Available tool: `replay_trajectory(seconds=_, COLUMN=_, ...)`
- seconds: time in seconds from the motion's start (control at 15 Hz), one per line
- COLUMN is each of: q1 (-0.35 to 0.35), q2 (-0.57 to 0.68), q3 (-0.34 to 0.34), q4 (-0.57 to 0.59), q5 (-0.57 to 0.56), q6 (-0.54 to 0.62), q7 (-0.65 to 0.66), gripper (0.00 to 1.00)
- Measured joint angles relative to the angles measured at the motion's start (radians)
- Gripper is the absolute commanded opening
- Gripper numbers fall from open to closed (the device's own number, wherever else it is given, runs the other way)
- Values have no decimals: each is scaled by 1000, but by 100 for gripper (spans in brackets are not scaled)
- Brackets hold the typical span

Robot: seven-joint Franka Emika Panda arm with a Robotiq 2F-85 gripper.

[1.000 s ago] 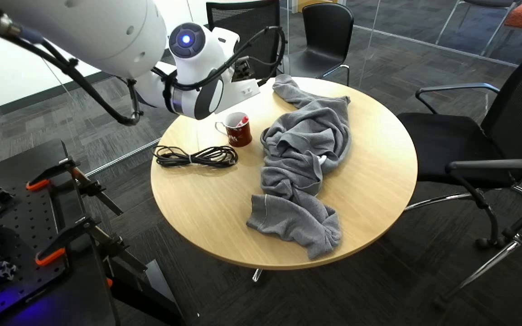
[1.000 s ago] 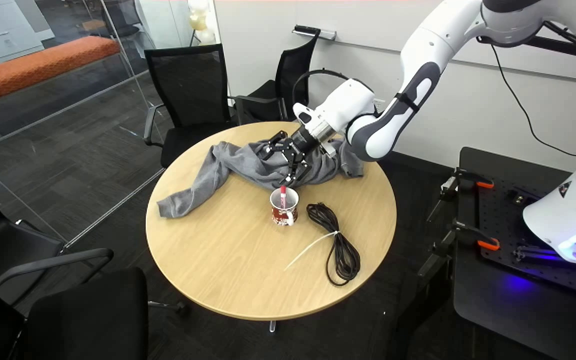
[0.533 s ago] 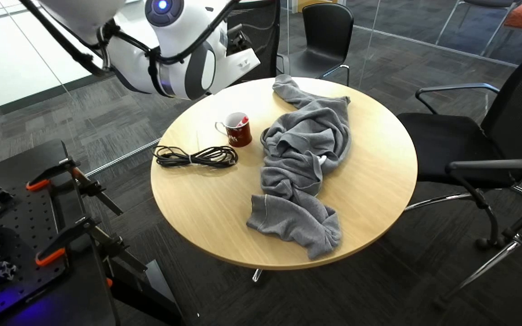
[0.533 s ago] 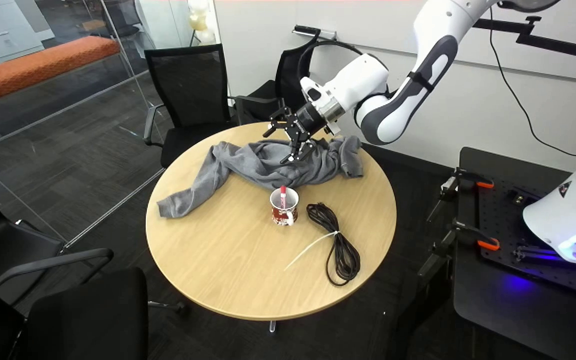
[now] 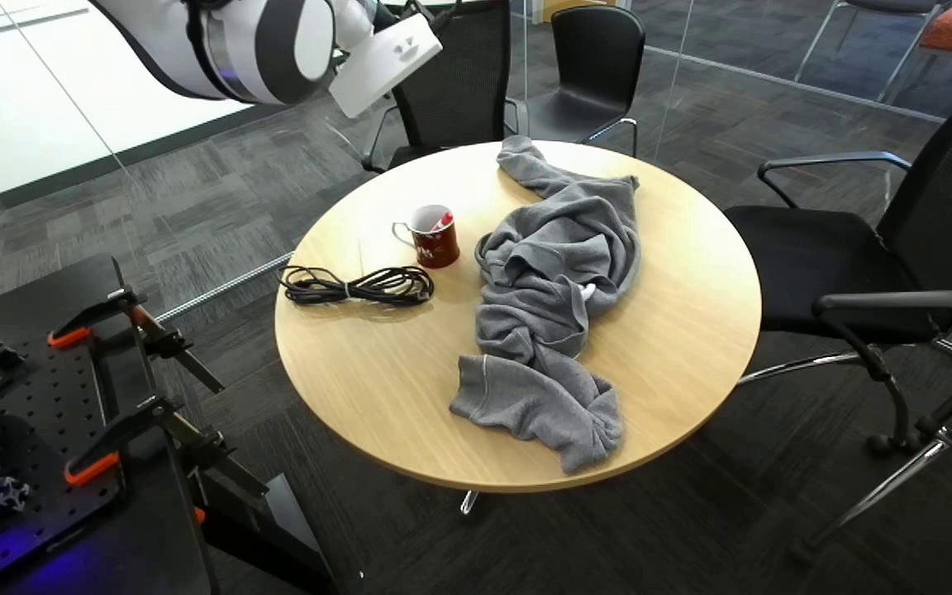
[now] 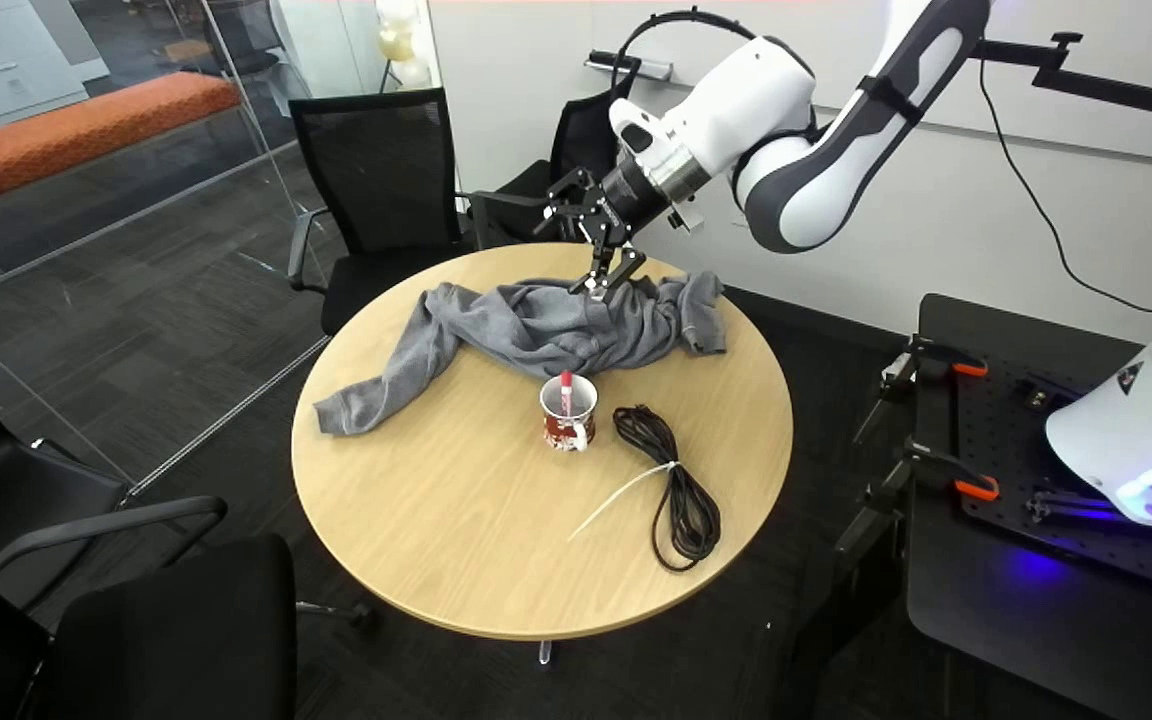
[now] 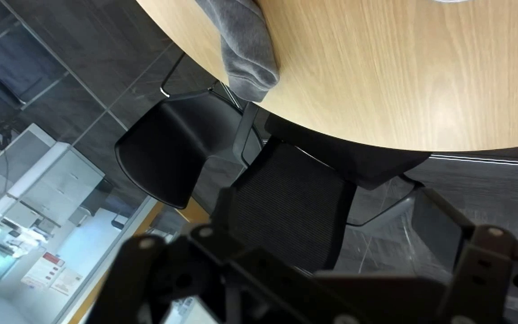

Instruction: Put the marker in the mug

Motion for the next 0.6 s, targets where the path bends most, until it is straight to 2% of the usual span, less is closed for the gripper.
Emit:
replay_trajectory(seconds=0.27, q1=128, q2=-194, q3=-83, q4=-103, q5=202, q6=-85, q7=35, gripper=100)
replay_trajectory(seconds=0.6, q1=191, q2=-368, q3=-99, q4=-190, q5=287, q6=-298, q7=127, gripper=100)
